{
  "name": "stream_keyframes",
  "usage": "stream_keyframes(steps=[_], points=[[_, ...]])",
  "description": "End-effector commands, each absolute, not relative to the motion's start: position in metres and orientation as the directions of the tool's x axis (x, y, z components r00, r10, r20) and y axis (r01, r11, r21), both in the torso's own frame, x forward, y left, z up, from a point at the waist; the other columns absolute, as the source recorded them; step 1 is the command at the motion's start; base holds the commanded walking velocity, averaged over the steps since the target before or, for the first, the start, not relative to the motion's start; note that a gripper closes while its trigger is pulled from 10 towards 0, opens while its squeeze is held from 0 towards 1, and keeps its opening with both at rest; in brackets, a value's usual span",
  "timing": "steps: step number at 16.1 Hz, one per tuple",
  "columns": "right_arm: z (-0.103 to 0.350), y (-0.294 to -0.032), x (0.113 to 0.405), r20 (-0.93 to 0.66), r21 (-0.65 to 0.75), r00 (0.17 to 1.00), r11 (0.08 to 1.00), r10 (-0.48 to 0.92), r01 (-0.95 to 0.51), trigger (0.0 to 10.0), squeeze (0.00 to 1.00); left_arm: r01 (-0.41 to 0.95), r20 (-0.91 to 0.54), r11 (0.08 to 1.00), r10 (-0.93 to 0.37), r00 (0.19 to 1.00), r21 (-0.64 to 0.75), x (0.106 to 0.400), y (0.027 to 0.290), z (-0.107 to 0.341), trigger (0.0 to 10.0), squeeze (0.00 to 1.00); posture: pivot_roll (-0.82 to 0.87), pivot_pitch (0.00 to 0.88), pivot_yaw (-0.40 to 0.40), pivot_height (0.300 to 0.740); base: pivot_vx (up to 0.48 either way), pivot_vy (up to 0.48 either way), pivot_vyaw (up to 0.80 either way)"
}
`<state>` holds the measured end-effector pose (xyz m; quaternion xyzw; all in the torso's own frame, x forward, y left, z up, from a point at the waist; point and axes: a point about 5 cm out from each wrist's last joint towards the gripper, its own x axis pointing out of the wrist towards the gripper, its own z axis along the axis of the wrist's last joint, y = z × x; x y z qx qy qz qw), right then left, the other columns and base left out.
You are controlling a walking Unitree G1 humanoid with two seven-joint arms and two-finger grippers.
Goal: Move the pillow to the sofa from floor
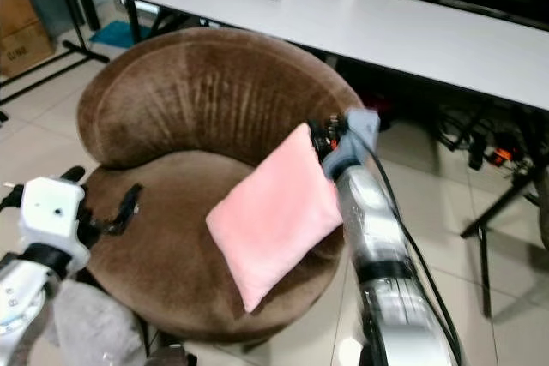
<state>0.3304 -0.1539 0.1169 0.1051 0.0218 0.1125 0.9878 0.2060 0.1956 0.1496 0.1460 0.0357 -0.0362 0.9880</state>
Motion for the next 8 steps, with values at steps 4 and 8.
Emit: stream_keyframes(steps=[4, 8], points=[[0.14, -0.157, 0.304, 0.058, 0.265, 0.982, 0.945, 0.181, -0.19, 10.0, 0.0, 0.012, -0.045, 0.96, 0.0, 0.999, 0.279, 0.22, 0.193, 0.148, 10.0, 0.0, 0.1, 0.0, -0.106, 0.74, 0.0, 0.0, 0.0], [0.117, -0.147, 0.279, -0.108, 0.137, 0.977, 0.976, 0.182, -0.167, 10.0, 0.0, -0.01, -0.029, 0.962, 0.019, 0.999, 0.272, 0.225, 0.192, 0.148, 10.0, 0.0, 0.1, 0.0, -0.122, 0.74, 0.0, 0.0, 0.0]])
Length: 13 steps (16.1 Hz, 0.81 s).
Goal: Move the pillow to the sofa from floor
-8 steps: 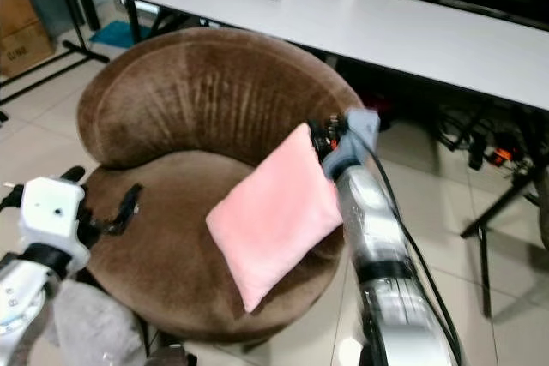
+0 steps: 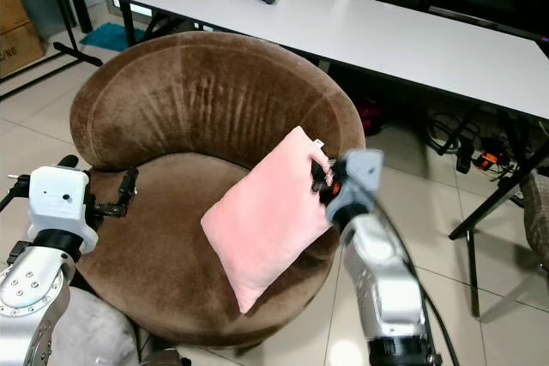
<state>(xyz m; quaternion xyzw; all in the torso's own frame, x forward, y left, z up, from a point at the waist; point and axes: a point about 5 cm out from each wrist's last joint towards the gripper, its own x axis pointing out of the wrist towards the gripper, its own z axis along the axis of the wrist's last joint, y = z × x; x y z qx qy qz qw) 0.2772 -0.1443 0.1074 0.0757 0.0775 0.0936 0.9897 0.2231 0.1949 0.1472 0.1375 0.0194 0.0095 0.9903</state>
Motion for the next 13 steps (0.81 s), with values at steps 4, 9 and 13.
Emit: stream_keyframes(steps=[4, 9, 13], points=[[0.124, -0.138, 0.277, -0.116, 0.148, 0.971, 0.97, 0.21, -0.192, 10.0, 0.0, -0.016, -0.021, 0.967, 0.022, 1.0, 0.255, 0.222, 0.191, 0.147, 10.0, 0.0, 0.11, 0.0, -0.134, 0.74, 0.0, 0.0, 0.0], [0.121, -0.154, 0.276, -0.141, 0.114, 0.986, 0.991, 0.092, -0.076, 10.0, 0.0, -0.014, -0.021, 0.963, 0.02, 1.0, 0.268, 0.221, 0.194, 0.145, 10.0, 0.0, 0.11, 0.0, -0.126, 0.74, 0.0, 0.0, 0.0], [0.12, -0.154, 0.274, -0.147, 0.096, 0.986, 0.993, 0.083, -0.069, 10.0, 0.0, 0.005, -0.02, 0.96, 0.001, 1.0, 0.281, 0.223, 0.196, 0.145, 10.0, 0.0, 0.11, 0.0, -0.106, 0.74, 0.0, 0.0, 0.0]])
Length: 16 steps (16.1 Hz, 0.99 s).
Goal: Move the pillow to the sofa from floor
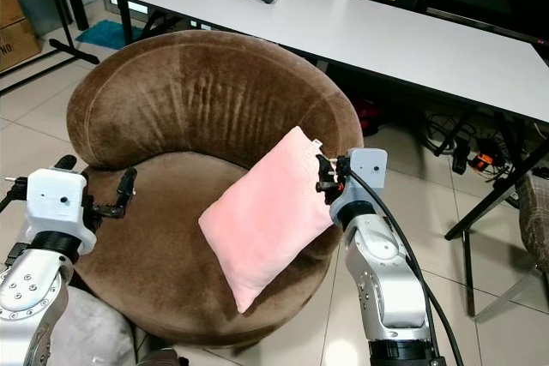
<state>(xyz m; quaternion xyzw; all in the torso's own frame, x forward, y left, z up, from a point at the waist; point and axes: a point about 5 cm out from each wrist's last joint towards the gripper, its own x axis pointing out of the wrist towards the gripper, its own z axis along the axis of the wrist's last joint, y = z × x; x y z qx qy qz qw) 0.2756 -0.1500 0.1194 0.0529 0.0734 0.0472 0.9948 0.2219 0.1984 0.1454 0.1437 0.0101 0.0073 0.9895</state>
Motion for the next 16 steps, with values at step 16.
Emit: stream_keyframes(steps=[16], points=[[0.1163, -0.1523, 0.2755, -0.16, 0.089, 0.986, 0.996, 0.036, -0.022, 10.0, 0.0, 0.025, -0.01, 0.952, -0.023, 1.0, 0.306, 0.2311, 0.2035, 0.1485, 10.0, 0.0, 0.14, 0.0, -0.072, 0.74, -0.125, 0.0, 0.0]])
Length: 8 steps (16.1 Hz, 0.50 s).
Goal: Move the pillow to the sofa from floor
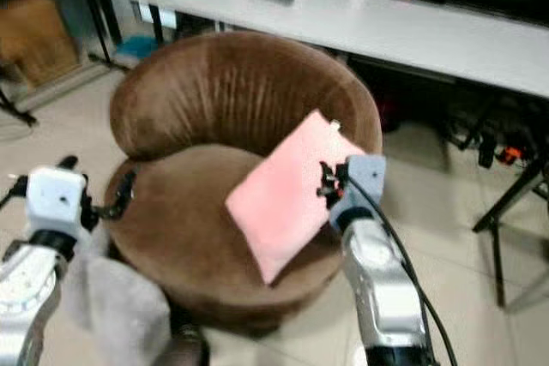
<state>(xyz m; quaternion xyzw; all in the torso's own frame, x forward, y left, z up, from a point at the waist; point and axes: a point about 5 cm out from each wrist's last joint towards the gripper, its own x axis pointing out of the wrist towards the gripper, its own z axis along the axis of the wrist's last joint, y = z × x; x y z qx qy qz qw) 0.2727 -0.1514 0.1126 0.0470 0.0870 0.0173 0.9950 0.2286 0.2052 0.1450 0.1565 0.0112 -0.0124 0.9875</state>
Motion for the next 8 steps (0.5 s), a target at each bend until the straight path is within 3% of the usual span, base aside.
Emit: stream_keyframes(steps=[1, 7, 8], points=[[0.1137, -0.151, 0.2768, -0.165, 0.083, 0.985, 0.996, 0.043, -0.029, 10.0, 0.0, 0.022, -0.014, 0.953, -0.018, 1.0, 0.303, 0.2283, 0.2034, 0.1471, 10.0, 0.0, 0.14, 0.0, -0.074, 0.74, 0.0, 0.0, 0.0], [0.1152, -0.1474, 0.2744, -0.163, 0.097, 0.98, 0.99, 0.116, -0.101, 10.0, 0.0, -0.016, -0.018, 0.962, 0.021, 1.0, 0.271, 0.2235, 0.202, 0.1436, 10.0, 0.0, 0.13, 0.0, -0.103, 0.74, 0.0, 0.0, 0.0], [0.115, -0.1469, 0.2742, -0.165, 0.093, 0.979, 0.99, 0.117, -0.103, 10.0, 0.0, -0.015, -0.02, 0.963, 0.021, 1.0, 0.268, 0.2227, 0.2015, 0.1425, 10.0, 0.0, 0.12, 0.0, -0.102, 0.74, 0.0, 0.322, 0.0]])
